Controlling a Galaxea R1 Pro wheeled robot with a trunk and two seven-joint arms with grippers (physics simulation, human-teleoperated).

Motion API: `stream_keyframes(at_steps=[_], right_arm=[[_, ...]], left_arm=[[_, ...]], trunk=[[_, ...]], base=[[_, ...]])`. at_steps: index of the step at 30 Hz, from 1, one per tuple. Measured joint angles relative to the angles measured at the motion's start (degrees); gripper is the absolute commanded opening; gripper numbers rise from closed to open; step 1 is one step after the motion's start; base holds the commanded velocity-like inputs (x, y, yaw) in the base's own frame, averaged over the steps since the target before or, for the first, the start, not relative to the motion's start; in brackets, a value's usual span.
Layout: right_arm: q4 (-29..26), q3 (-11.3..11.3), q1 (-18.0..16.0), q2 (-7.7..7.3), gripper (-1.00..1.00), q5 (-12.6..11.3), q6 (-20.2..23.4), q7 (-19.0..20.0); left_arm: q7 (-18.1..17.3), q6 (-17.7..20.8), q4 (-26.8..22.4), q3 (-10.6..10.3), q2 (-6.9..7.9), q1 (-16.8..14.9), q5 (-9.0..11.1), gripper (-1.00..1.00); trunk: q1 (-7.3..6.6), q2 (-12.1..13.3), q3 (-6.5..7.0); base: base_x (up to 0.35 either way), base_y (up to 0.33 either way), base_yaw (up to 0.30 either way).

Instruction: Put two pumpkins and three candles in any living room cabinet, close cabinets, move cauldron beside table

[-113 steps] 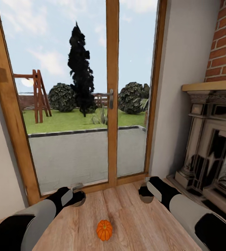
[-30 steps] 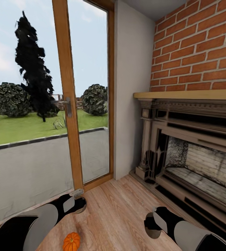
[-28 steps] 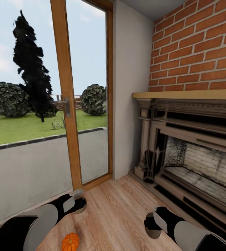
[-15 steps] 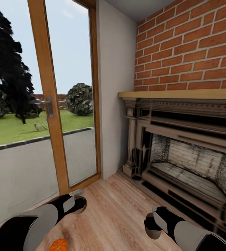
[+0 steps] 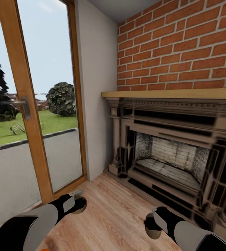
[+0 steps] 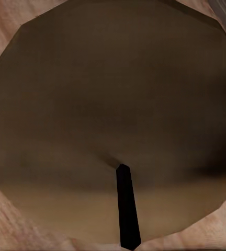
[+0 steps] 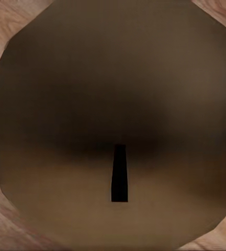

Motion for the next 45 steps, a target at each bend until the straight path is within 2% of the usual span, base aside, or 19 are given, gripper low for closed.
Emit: stream_keyframes(at_steps=[31, 45], right_arm=[[0.1, 0.0, 0.0, 0.00, -1.00, 0.0, 0.0, -0.1], [0.1, 0.0, 0.0, 0.00, -1.00, 0.0, 0.0, 0.0]], left_arm=[[0.0, 0.0, 0.0, 0.0, 0.00, 0.0, 0.0, -1.00], [0.0, 0.0, 0.0, 0.0, -0.09, 0.0, 0.0, -1.00]], trunk=[[0.00, 0.0, 1.38], [0.00, 0.0, 1.51]], base=[[0.000, 0.000, -0.285], [0.000, 0.000, -0.293]])
